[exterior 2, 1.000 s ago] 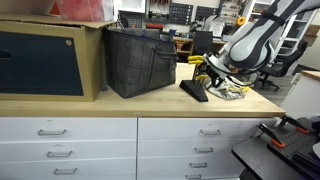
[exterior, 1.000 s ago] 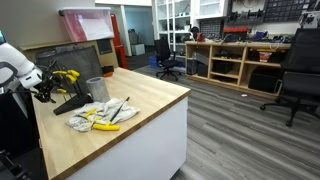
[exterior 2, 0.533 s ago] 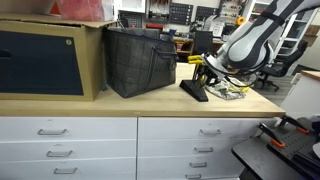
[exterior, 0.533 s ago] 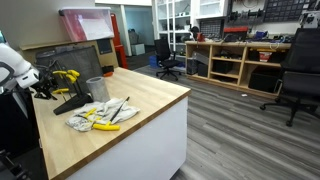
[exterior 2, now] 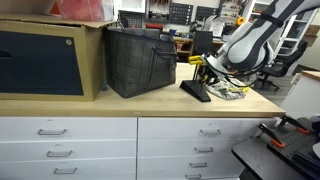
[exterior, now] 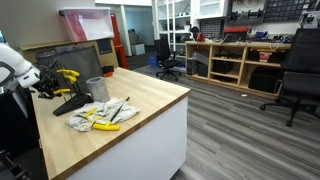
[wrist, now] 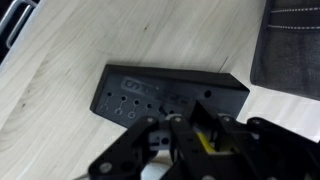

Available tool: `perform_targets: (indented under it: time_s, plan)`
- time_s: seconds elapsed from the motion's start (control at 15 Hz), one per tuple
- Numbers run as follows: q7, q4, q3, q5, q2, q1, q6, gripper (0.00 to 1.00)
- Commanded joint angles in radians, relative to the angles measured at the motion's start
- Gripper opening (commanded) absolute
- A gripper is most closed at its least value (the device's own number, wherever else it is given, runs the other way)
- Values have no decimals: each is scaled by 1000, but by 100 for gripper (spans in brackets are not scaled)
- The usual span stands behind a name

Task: Take the two yellow objects off of the stand

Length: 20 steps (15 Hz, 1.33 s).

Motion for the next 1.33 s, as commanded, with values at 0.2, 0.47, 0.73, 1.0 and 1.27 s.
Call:
perform_targets:
  time_s: [0.2, 0.47, 0.73, 1.0, 1.27]
  plan:
    - [-12, -4, -160, 33, 17, 188, 14, 34]
    - [-14, -8, -202, 13, 0, 242, -30, 58]
    - [-18, -24, -233, 5, -40, 254, -98, 88]
    - [-15, -31, -306, -12, -71, 263, -170, 100]
    - [-13, -22, -370, -50, -99, 275, -229, 80]
